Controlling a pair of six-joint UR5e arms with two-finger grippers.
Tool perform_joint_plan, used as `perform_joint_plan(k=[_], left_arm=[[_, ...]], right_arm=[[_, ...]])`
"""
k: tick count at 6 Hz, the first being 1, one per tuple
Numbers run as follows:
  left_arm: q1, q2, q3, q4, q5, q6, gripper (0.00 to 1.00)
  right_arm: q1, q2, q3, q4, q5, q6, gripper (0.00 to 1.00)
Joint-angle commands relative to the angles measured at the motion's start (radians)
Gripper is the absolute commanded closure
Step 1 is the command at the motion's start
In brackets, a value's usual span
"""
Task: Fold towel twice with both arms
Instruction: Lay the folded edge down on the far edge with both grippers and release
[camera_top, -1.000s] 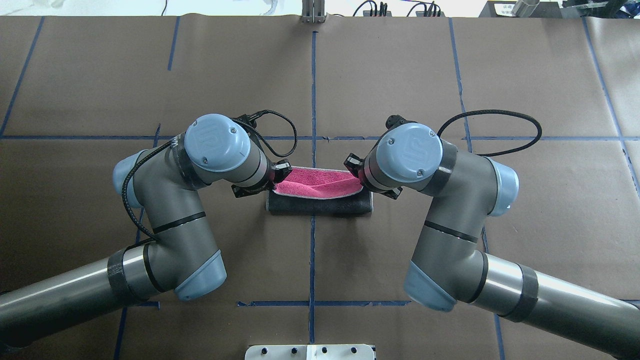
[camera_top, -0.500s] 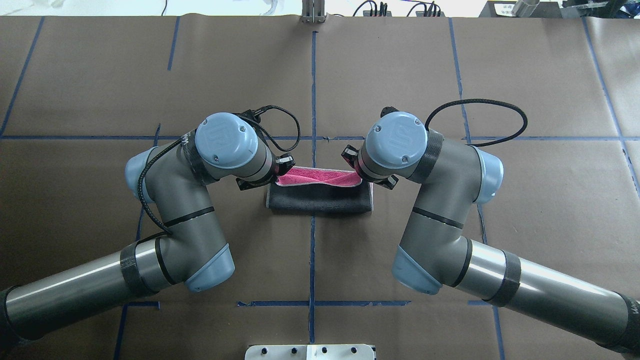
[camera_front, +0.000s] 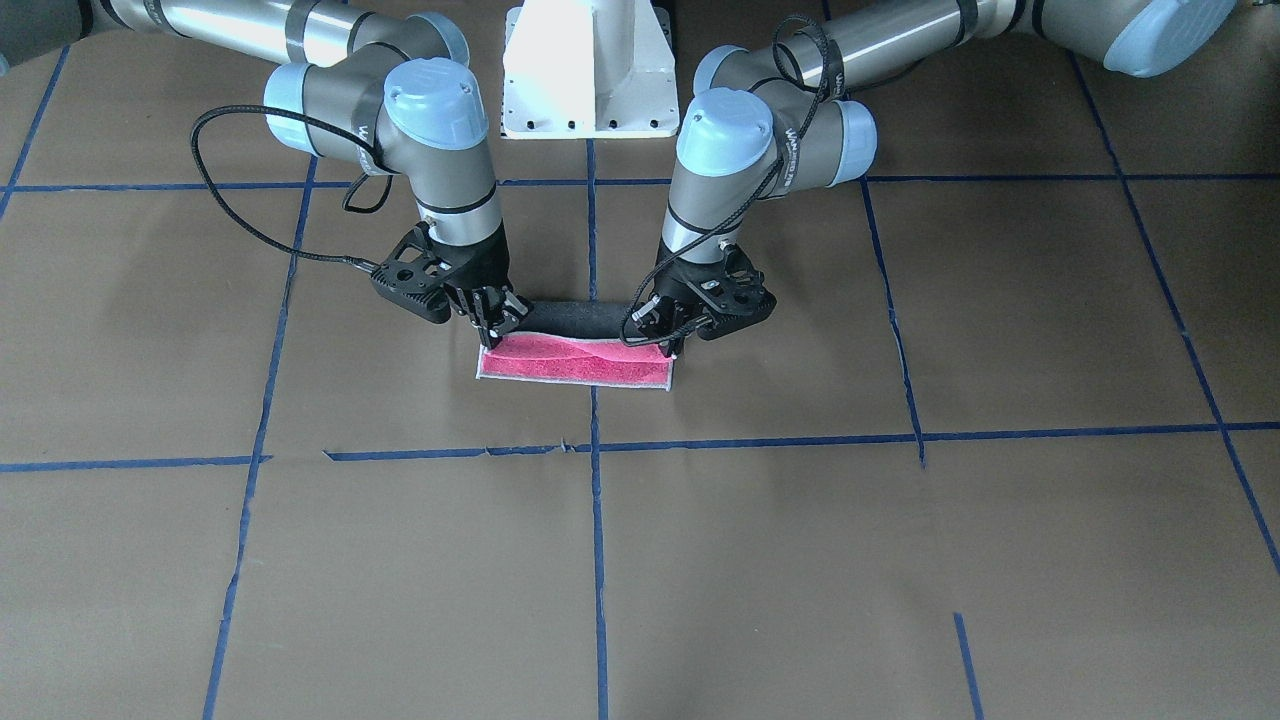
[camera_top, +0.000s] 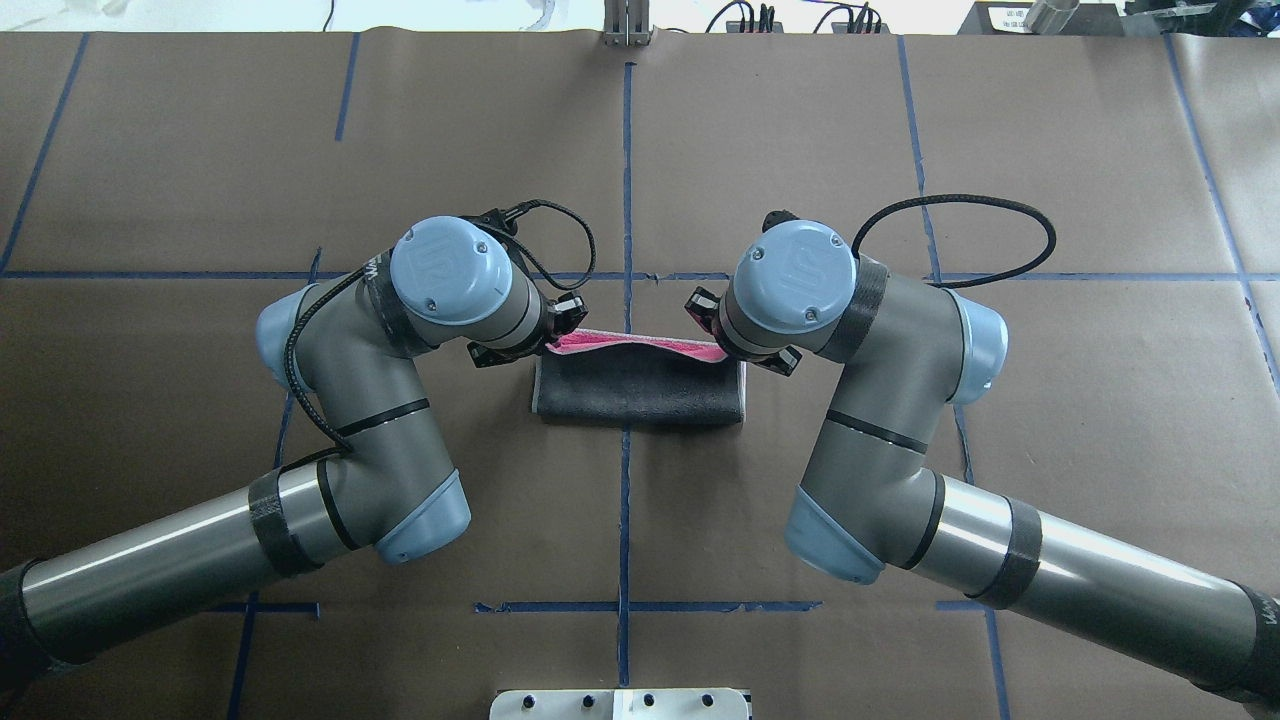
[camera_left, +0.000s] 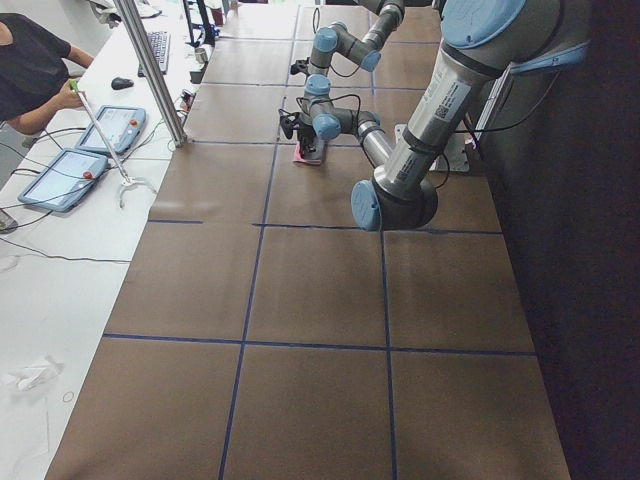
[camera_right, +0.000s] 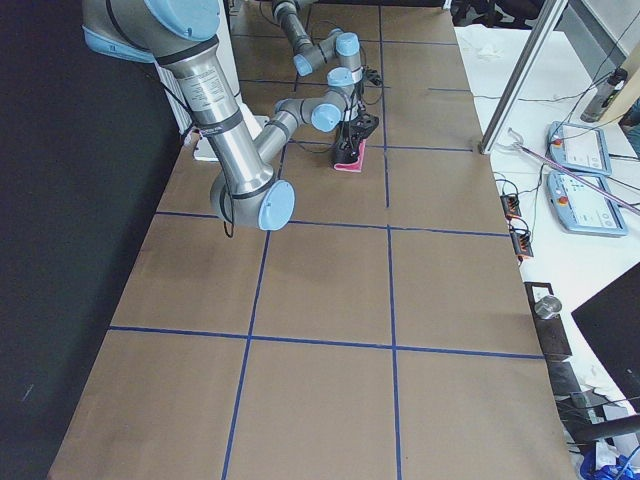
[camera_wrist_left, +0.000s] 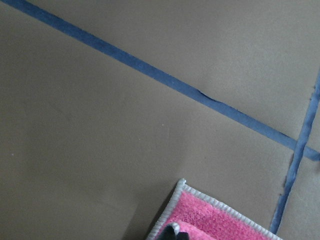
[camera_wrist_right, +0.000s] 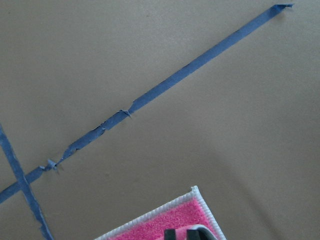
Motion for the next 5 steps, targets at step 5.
perform_joint_plan(k=[5], left_arm=[[-0.025,0.012,0.004,-0.092,-0.011,-0.006,0.19]], right_arm=[[0.049,-0.084,0.121,0.026,0.139,-0.039,0.0]])
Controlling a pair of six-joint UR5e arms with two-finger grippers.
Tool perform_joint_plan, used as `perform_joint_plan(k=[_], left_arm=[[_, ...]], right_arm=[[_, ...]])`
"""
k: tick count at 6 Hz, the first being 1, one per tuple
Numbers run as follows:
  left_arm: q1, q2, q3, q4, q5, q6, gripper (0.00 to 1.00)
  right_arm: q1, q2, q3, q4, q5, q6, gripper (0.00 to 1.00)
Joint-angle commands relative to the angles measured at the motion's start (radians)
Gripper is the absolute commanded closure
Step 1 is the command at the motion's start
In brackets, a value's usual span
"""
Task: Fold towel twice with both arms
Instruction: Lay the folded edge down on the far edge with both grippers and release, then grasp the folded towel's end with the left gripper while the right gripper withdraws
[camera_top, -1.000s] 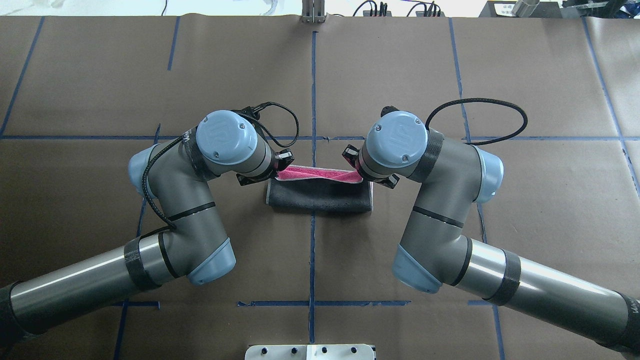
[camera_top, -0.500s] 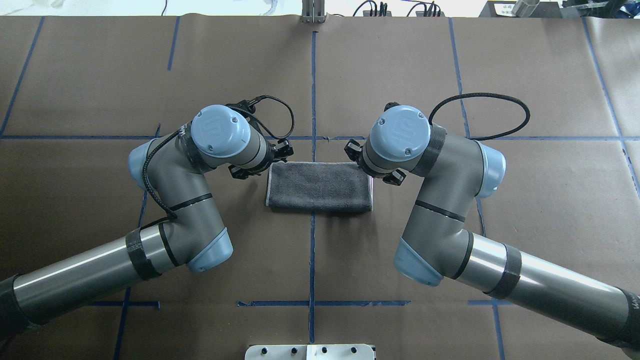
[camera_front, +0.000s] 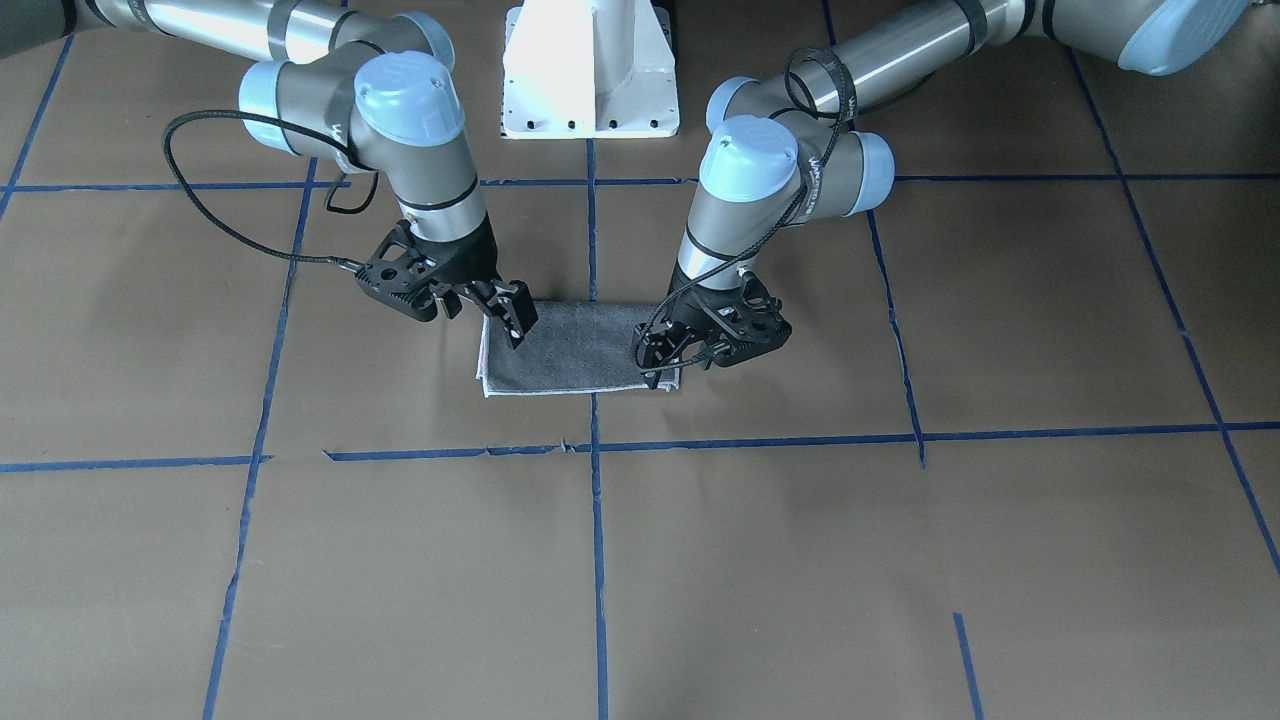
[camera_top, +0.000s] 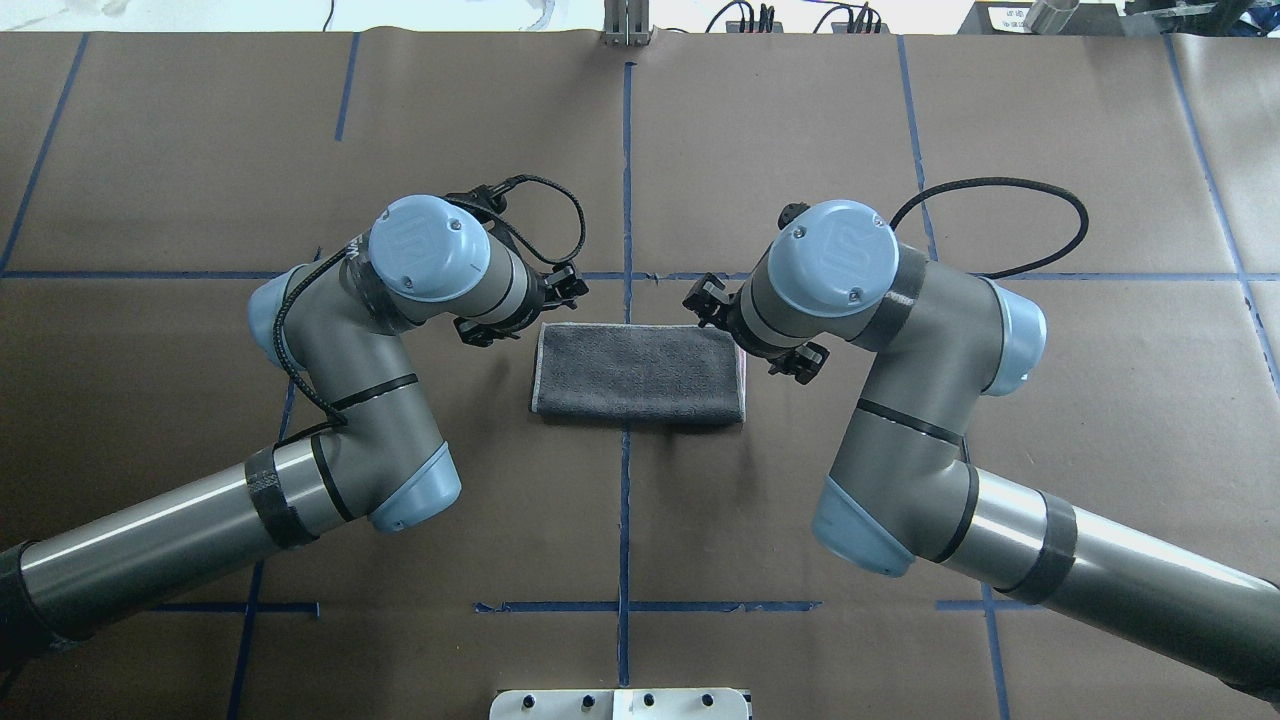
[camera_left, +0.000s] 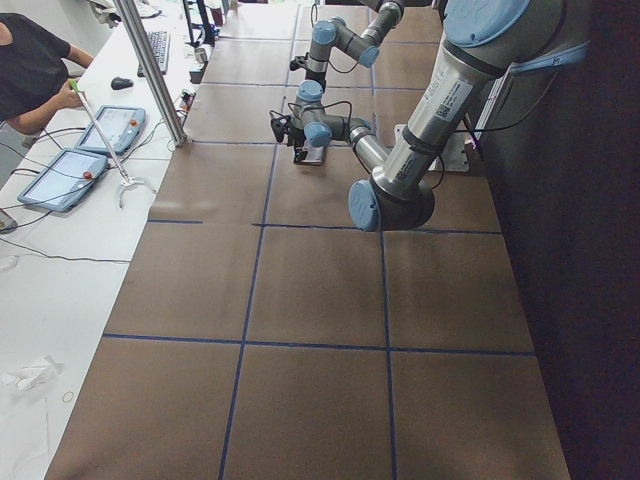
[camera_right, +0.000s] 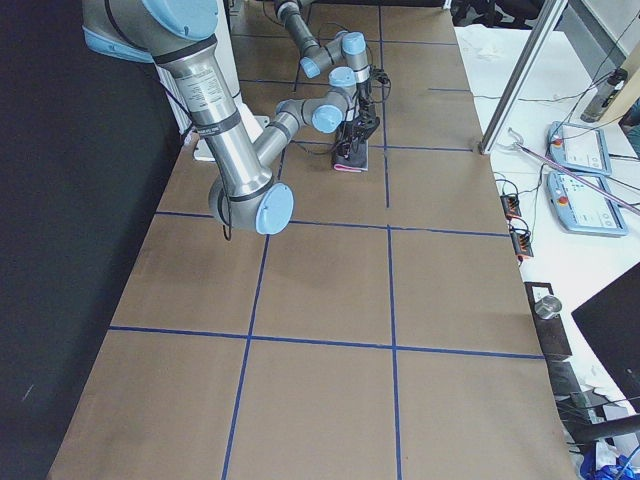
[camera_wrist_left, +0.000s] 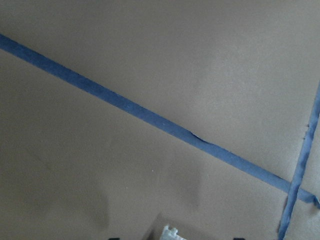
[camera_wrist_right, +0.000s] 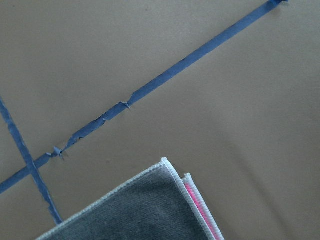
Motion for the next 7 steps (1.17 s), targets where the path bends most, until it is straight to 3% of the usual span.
perform_joint_plan(k=[1,3,7], left_arm=[[0.025,0.036,-0.084,0.046,-0.03,-0.029,0.19],[0.083,0.058,-0.119,0.107,-0.031,-0.165,0.14],[0.099,0.066,-0.104,0.108,-0.028,-0.189,0.17]], right_arm=[[0.046,-0.068,0.082,-0.003,0.079,-0.041,0.0],[0.111,-0.128,0.131,-0.004,0.179,-0.13,0.0],[0.112,-0.137,0.137,-0.004,0.186,-0.142,0.0]])
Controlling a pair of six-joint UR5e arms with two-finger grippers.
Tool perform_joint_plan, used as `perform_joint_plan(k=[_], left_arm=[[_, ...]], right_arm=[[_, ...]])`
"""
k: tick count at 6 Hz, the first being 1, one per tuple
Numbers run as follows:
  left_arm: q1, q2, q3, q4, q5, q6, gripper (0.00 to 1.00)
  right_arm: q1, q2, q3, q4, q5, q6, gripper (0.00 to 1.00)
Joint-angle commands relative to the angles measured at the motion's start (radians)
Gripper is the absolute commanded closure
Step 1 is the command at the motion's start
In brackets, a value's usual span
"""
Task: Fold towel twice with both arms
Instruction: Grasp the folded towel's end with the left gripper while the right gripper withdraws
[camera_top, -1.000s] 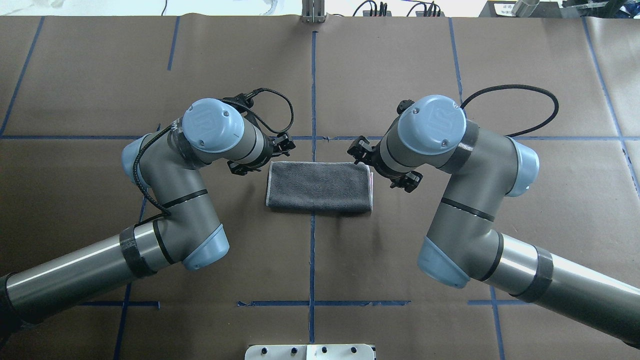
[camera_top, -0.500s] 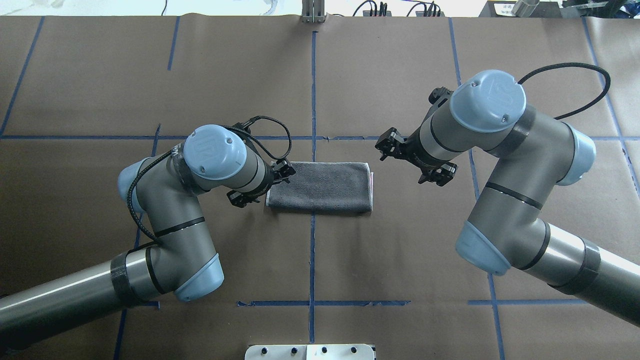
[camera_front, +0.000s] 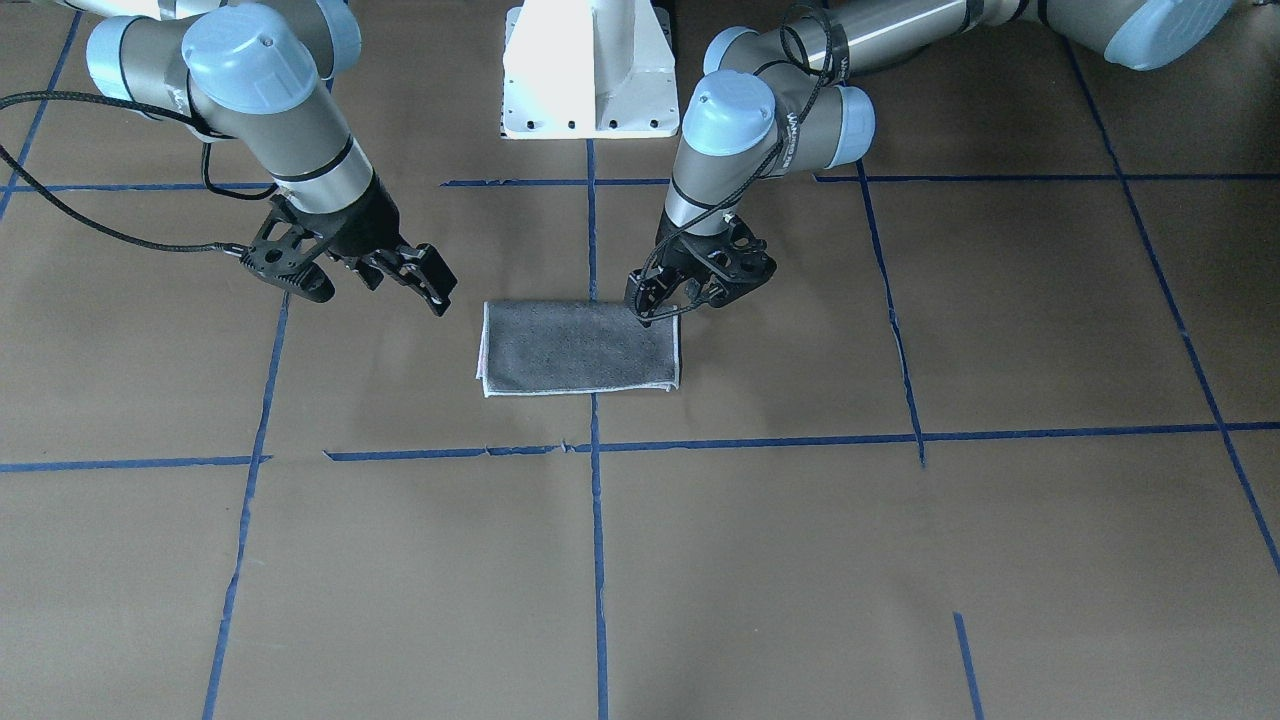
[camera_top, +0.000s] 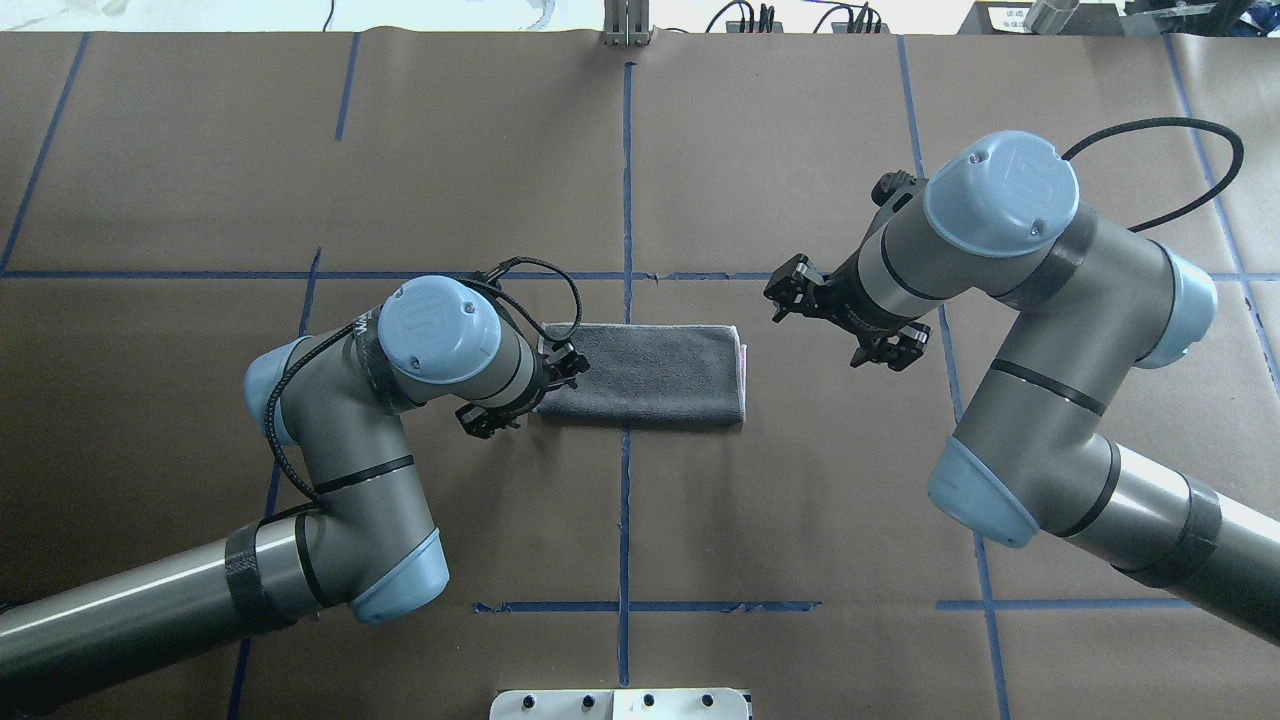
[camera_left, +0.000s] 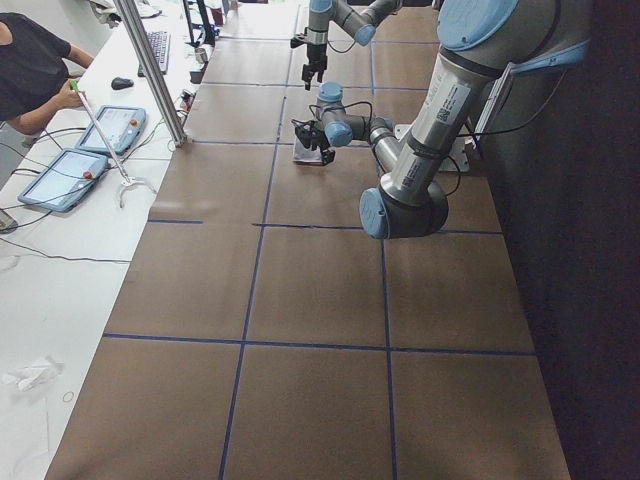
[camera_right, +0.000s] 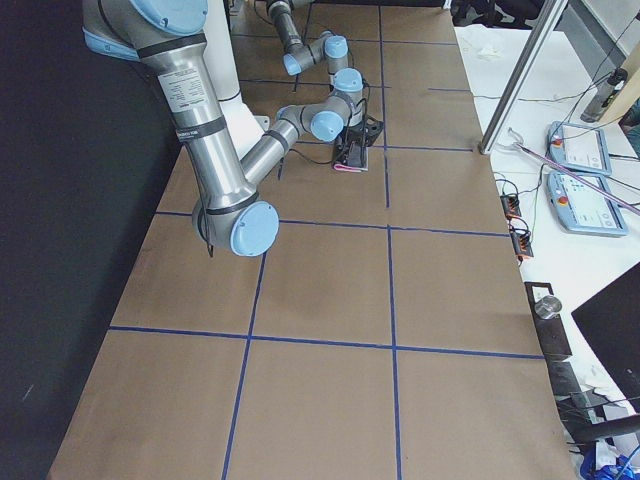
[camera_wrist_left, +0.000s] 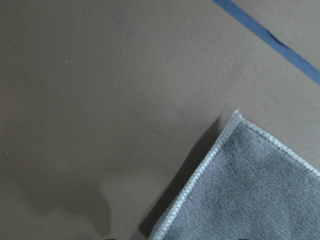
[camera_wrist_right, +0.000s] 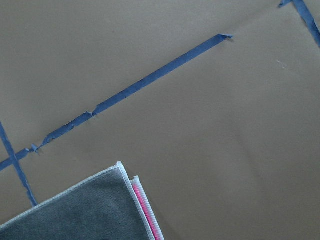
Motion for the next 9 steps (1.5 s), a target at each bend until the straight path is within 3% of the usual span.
perform_joint_plan(k=[1,4,5,7,9], left_arm=[[0.004,0.012,0.004,0.0,0.0,-0.001,0.19],[0.012,0.014,0.005,0.0,0.002,-0.001,0.27],[0.015,0.012,0.008,0.0,0.002,-0.002,0.36],[0.015,0.011,0.004,0.0,0.0,-0.001,0.92],[0.015,0.011,-0.007,0.002,0.002,-0.001,1.0]], right_arm=[[-0.003,0.001,0.0,0.0,0.0,0.0,0.0],[-0.003,0.01,0.001,-0.002,-0.002,0.0,0.0],[-0.003,0.012,0.001,-0.003,-0.002,0.0,0.0],[-0.003,0.009,0.015,-0.009,-0.002,0.0,0.0],[-0.005,0.007,0.014,-0.008,-0.002,0.0,0.0]])
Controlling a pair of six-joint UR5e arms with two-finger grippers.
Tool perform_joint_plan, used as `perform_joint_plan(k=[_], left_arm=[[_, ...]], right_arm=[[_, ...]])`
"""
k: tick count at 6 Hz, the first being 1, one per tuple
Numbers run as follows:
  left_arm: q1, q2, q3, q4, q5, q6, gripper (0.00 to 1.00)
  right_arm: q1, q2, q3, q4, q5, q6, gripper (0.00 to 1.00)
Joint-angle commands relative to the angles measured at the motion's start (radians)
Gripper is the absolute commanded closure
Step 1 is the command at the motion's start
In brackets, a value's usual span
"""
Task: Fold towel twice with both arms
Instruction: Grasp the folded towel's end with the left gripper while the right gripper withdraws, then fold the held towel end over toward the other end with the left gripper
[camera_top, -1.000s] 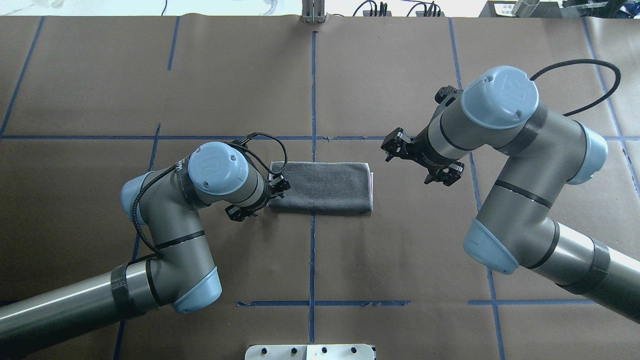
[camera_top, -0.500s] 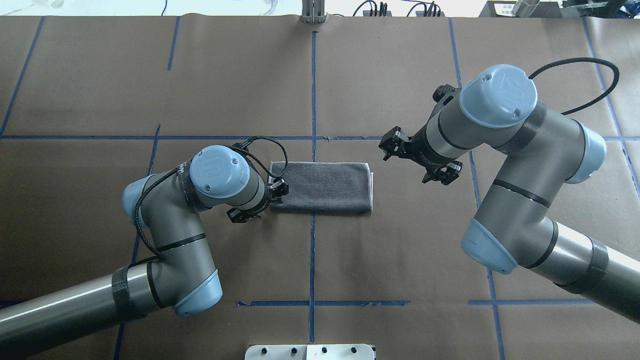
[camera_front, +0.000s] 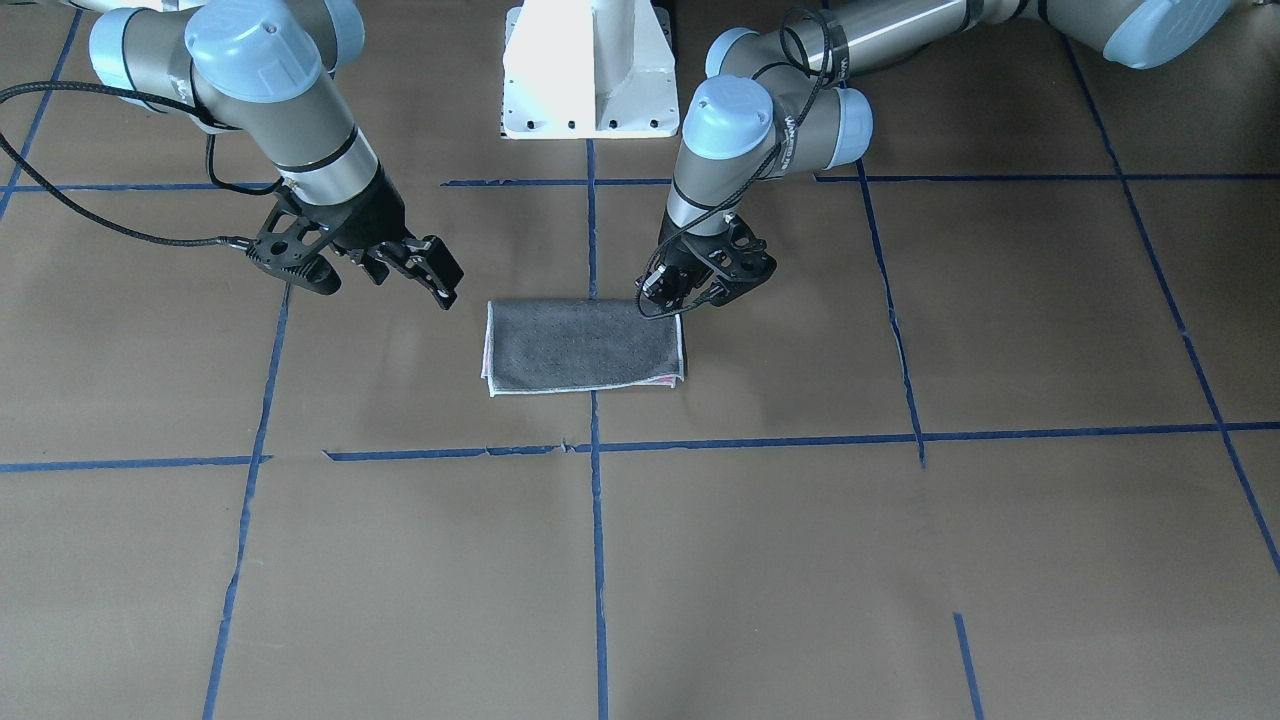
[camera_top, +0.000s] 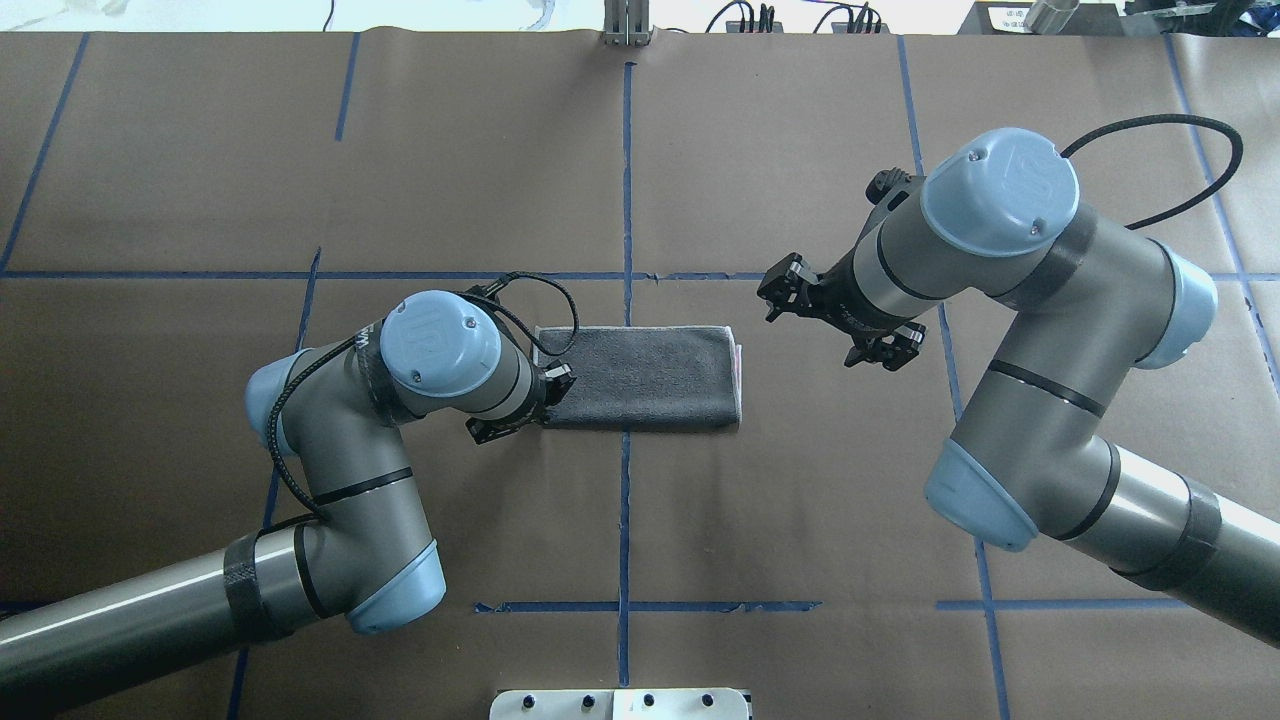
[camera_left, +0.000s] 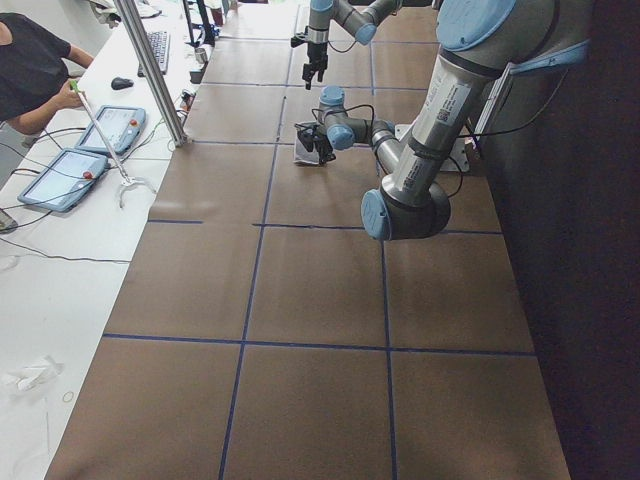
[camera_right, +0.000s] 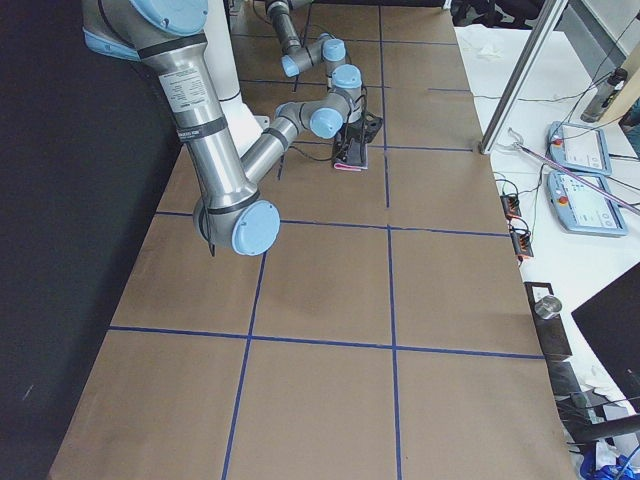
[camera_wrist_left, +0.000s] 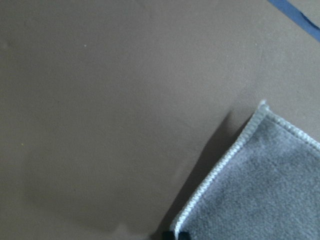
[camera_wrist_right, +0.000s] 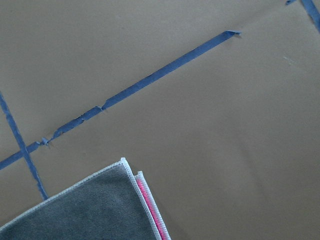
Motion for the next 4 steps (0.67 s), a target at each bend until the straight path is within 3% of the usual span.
perform_joint_plan(k=[1,2,4], left_arm=[[-0.004,-0.003,-0.043,0.05,0.001,0.0,1.0],[-0.005,-0.034,-0.073,0.109,0.001,0.002,1.0],[-0.008,-0.109,-0.06,0.106,0.015,0.02,1.0]], right_arm=[[0.001,-0.003,0.001,0.0,0.001,0.0,0.0],[0.019,-0.009,0.008,-0.003,0.011,-0.002,0.0],[0.172,-0.102,0.039,-0.003,0.142,-0.12,0.0]])
